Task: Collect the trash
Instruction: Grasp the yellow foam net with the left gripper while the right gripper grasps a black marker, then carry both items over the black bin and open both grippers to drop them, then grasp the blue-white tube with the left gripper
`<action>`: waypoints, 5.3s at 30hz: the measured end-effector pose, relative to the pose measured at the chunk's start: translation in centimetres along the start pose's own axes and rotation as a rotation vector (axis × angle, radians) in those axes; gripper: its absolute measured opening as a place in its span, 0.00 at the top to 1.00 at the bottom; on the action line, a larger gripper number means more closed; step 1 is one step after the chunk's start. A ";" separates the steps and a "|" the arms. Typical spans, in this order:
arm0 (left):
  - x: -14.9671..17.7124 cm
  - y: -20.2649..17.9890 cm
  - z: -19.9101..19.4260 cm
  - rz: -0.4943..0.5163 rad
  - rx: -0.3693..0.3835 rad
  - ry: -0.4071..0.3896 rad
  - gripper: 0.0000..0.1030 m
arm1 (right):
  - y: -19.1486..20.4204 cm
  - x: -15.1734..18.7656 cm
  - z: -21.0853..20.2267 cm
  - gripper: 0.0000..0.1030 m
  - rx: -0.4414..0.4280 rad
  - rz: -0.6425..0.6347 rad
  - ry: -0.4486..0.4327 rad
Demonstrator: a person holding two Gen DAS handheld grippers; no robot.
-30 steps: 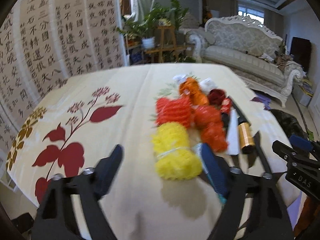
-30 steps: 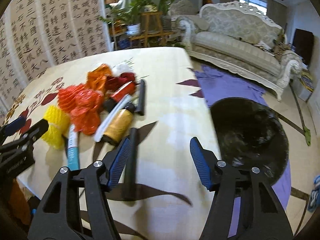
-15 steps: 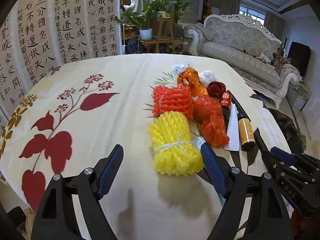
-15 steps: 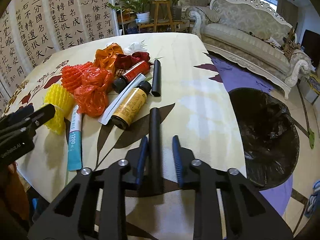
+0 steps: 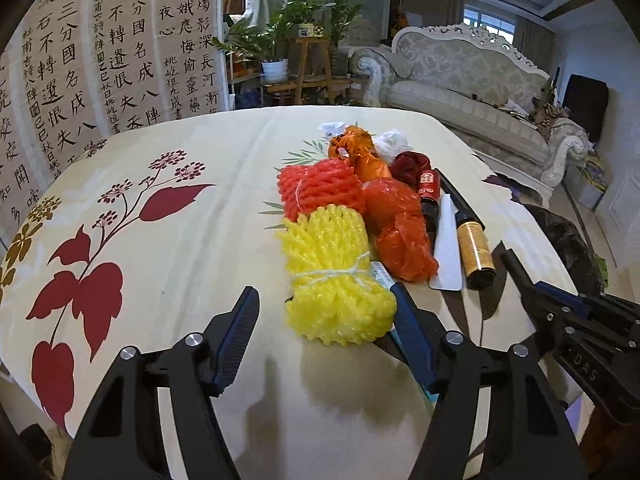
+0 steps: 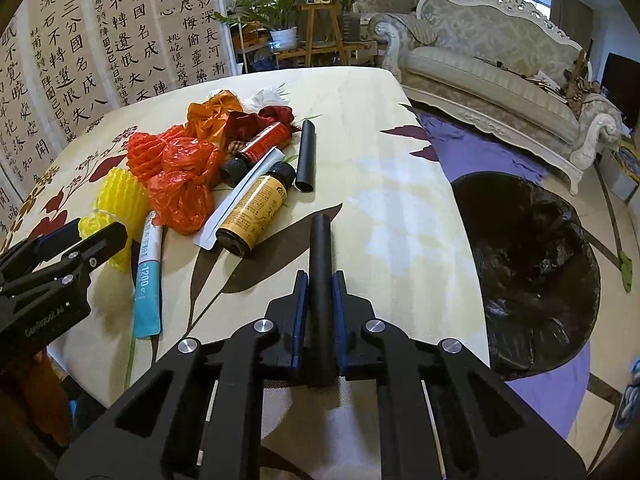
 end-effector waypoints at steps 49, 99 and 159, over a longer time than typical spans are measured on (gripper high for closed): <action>-5.2 -11.3 -3.2 0.172 0.260 -0.196 0.57 | -11.8 -1.9 -4.8 0.88 0.189 0.210 -0.187; -7.3 -16.2 1.2 0.217 0.196 -0.088 0.27 | -17.7 -2.3 -2.6 0.60 0.141 0.332 -0.174; 0.9 2.3 1.0 -0.077 -0.029 0.039 0.80 | 1.0 -2.4 0.3 0.59 -0.061 0.032 -0.067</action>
Point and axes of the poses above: each gripper's, at about its wrist camera, not at the fingertips, and z roughly the way its jaws point, y to its left, x to its underside, the point moved 1 cm from there along z, roughly the way its jaws point, and after that the axes turned 6 degrees about z, right-handed, at the moved point
